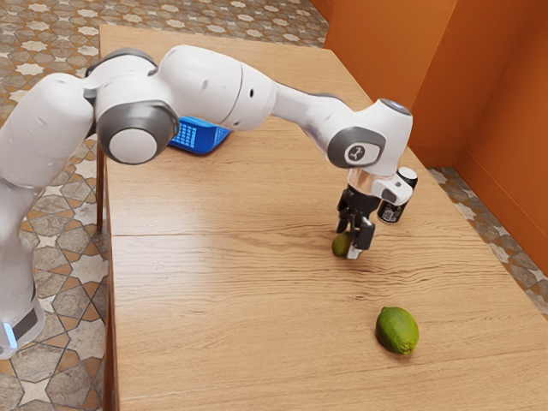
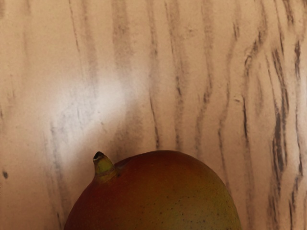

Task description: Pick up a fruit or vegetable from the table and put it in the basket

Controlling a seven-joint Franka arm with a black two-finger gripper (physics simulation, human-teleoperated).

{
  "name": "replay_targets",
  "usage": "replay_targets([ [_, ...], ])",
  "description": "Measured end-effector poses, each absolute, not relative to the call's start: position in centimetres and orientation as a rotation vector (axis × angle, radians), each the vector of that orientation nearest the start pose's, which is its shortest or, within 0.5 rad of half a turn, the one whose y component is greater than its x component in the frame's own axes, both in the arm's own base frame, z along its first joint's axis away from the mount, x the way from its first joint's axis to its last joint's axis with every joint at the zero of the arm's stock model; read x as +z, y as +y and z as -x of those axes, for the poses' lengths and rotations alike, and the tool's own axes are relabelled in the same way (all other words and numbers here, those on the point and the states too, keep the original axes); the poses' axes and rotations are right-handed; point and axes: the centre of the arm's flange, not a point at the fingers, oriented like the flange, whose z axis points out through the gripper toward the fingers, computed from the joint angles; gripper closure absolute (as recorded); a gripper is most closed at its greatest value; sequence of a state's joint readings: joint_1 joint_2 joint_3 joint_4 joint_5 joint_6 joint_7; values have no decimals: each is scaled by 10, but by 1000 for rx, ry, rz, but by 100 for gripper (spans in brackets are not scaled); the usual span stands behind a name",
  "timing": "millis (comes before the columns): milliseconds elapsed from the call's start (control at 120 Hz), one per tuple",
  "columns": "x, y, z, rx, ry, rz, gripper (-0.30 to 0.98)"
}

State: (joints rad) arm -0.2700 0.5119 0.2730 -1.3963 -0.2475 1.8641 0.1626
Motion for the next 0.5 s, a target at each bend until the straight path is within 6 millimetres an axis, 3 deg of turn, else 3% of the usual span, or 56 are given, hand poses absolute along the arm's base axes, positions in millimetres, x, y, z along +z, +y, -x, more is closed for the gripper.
replay_targets([
  [133, 411, -52, -700, 22, 177, 3238, 2],
  [267, 411, -51, -701, 13, 174, 3228, 28],
  [317, 421, -48, -700, -4, 176, 3216, 34],
  [367, 468, -47, -689, -74, 204, 3189, 37],
  [433, 561, -34, -647, -178, 226, 3150, 38],
  [467, 601, -15, -617, -211, 206, 3131, 39],
  [500, 627, 16, -593, -224, 153, 3114, 39],
])
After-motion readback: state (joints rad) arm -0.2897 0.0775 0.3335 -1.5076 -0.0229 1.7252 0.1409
